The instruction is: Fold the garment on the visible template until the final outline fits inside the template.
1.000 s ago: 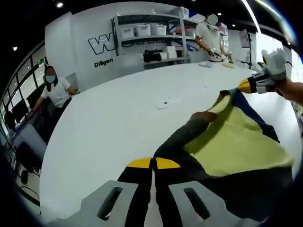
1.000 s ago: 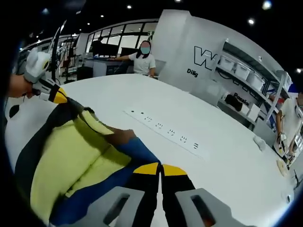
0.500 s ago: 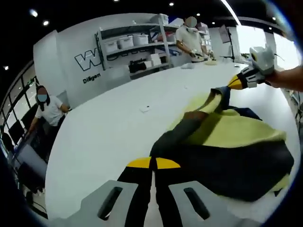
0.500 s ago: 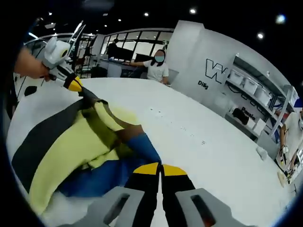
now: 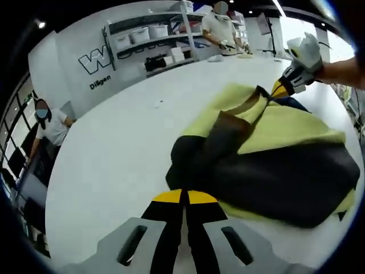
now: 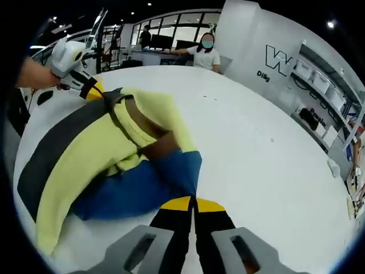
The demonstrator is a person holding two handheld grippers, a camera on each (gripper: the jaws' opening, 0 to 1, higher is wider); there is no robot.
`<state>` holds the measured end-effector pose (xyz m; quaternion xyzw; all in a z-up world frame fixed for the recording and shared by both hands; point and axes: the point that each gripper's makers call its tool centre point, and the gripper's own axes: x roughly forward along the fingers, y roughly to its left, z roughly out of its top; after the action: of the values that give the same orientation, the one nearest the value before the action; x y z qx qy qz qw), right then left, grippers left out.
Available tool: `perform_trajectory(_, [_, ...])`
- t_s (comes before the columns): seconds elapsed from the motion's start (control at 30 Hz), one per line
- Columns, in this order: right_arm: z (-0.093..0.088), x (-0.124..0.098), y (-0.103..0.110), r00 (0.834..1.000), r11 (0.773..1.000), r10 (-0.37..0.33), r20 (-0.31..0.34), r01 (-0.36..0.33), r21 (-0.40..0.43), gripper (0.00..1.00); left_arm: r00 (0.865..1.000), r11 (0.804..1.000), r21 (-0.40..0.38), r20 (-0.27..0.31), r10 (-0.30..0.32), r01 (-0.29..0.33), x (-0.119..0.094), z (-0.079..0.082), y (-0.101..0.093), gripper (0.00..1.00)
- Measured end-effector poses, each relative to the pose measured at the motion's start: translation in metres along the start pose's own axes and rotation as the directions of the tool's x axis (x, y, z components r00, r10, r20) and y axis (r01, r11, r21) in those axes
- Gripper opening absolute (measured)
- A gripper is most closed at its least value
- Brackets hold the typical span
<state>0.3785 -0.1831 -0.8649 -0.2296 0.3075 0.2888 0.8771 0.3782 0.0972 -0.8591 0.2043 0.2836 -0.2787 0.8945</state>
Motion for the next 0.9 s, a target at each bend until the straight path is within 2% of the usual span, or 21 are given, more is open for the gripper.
perform_trajectory(0.17, [0.003, -0.007, 0.0, 1.0, 1.0, -0.004, 0.017, 0.004, 0.001, 0.0, 1.0, 1.0, -0.006, 0.02, 0.006, -0.006, -0.004, 0.002, 0.0, 0.0])
perform_trajectory(0.3, [0.014, -0.02, -0.005, 0.997, 1.0, -0.029, 0.065, 0.028, 0.013, 0.04, 0.999, 1.0, -0.005, 0.052, 0.015, -0.015, -0.014, 0.009, 0.002, 0.08])
perform_trajectory(0.37, [0.019, -0.026, -0.006, 0.996, 0.999, -0.039, 0.085, 0.037, 0.018, 0.05, 0.997, 1.0, -0.003, 0.078, 0.01, -0.009, -0.019, 0.017, 0.001, 0.1])
perform_trajectory(0.5, [0.033, -0.035, -0.004, 0.99, 0.999, -0.045, 0.136, 0.045, 0.0, 0.06, 0.987, 1.0, 0.02, 0.161, -0.013, 0.01, -0.028, 0.041, -0.004, 0.11])
perform_trajectory(0.6, [0.045, -0.037, 0.002, 0.986, 0.999, -0.025, 0.163, 0.03, -0.025, 0.08, 0.985, 0.999, 0.033, 0.168, -0.04, 0.035, -0.02, 0.051, -0.008, 0.11])
perform_trajectory(0.73, [0.058, -0.026, 0.009, 0.986, 0.996, 0.021, 0.166, -0.007, -0.086, 0.11, 0.986, 0.997, 0.043, 0.151, -0.071, 0.065, -0.006, 0.056, -0.014, 0.12])
perform_trajectory(0.9, [0.052, -0.008, 0.01, 0.992, 0.991, 0.071, 0.106, -0.058, -0.119, 0.12, 0.988, 0.992, 0.056, 0.1, -0.121, 0.116, 0.008, 0.052, -0.021, 0.13])
